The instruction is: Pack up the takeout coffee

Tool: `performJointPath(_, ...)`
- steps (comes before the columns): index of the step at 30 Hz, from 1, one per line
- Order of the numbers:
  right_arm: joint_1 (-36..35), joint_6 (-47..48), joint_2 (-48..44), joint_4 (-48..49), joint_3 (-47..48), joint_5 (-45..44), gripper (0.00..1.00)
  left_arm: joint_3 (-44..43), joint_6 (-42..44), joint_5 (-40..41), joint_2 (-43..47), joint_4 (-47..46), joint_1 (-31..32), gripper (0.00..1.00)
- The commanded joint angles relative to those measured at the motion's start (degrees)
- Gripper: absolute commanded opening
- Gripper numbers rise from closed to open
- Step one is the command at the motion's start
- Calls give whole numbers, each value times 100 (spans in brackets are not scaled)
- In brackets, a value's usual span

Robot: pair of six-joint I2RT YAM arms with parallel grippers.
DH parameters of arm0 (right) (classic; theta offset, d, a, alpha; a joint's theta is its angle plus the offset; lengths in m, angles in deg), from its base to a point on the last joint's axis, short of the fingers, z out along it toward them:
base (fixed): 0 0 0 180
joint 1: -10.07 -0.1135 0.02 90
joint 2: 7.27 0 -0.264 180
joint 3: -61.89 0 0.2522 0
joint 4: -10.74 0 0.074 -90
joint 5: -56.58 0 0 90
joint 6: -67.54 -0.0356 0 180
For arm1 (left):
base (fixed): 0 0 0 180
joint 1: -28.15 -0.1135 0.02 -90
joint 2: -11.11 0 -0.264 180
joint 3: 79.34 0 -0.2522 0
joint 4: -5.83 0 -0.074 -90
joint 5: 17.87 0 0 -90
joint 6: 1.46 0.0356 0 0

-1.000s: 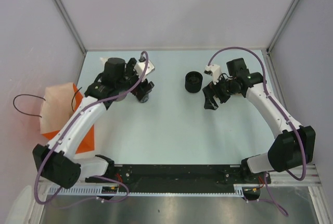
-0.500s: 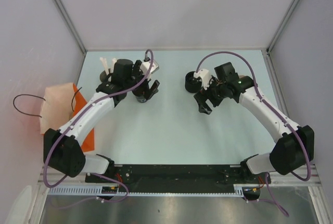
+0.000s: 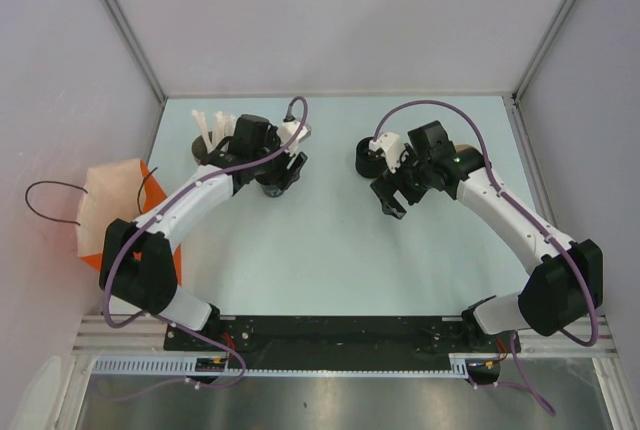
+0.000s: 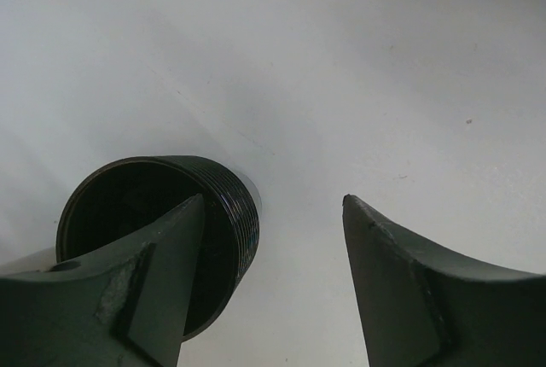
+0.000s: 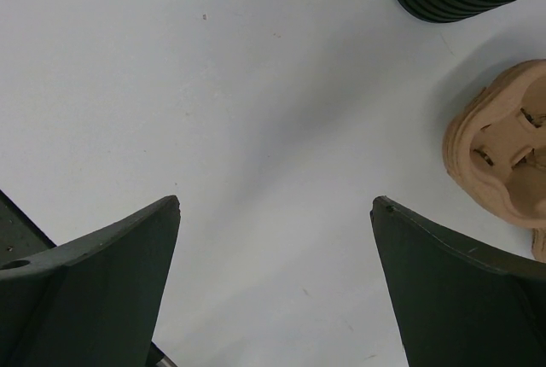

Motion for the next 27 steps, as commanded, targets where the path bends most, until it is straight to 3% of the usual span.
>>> performJointPath(1, 20, -58, 35, 175, -10, -85, 100, -236, -113, 187, 4, 10, 35, 71)
performJointPath(7, 20, -58, 44, 175, -10, -76, 100, -183, -148, 327, 30, -78, 26, 66)
performJointPath(16, 12, -58, 61, 175, -10, -76, 100, -157, -148, 371, -13, -104, 26, 42)
performJointPath(27, 12, -67, 79, 184, -19, -93, 100, -130, -201, 459, 57, -174, -9, 35)
